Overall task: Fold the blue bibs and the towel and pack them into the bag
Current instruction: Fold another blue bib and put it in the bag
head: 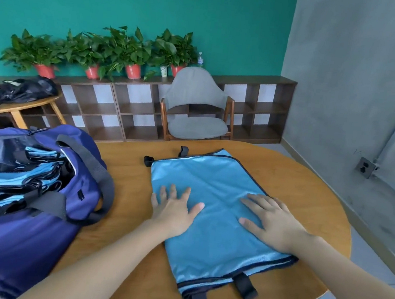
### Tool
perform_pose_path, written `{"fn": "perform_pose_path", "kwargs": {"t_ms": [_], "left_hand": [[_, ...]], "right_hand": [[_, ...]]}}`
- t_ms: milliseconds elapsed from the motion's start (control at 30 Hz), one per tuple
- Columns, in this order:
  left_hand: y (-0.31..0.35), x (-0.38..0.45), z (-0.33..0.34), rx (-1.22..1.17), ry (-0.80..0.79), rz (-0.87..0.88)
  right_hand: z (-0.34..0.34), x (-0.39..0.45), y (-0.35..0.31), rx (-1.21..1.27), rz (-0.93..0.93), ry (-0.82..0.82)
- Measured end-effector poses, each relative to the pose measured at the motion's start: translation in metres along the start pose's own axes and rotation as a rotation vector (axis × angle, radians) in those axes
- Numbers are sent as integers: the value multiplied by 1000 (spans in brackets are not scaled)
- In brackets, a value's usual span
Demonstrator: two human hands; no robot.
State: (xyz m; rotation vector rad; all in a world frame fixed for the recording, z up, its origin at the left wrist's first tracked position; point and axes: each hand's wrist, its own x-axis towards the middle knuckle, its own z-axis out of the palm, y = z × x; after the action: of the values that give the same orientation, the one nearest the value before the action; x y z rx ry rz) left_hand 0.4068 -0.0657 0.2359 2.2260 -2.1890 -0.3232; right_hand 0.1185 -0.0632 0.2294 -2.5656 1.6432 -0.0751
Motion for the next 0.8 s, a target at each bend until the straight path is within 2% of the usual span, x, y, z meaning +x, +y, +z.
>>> {"fn": "perform_pose_path", "kwargs": {"t_ms": [133,267,333,400,533,800], "left_hand": [[-15,10,-3,52,64,85],[-33,26,-23,302,175,129],[-34,15,-22,237,205,203],[-35,-7,-18,60,216,313],[-35,-61,-13,-103,117,509],[-51,-127,-21,-166,136,494]], "right_hand": [[3,-4,-15,4,111,18],[8,-16,-46,83,173,95],[3,-29,-53,98,110,184],[-4,-40,-51,102,28,235],[-10,-63,-43,158,-11,158],[-6,-115,-37,172,-67,235]]}}
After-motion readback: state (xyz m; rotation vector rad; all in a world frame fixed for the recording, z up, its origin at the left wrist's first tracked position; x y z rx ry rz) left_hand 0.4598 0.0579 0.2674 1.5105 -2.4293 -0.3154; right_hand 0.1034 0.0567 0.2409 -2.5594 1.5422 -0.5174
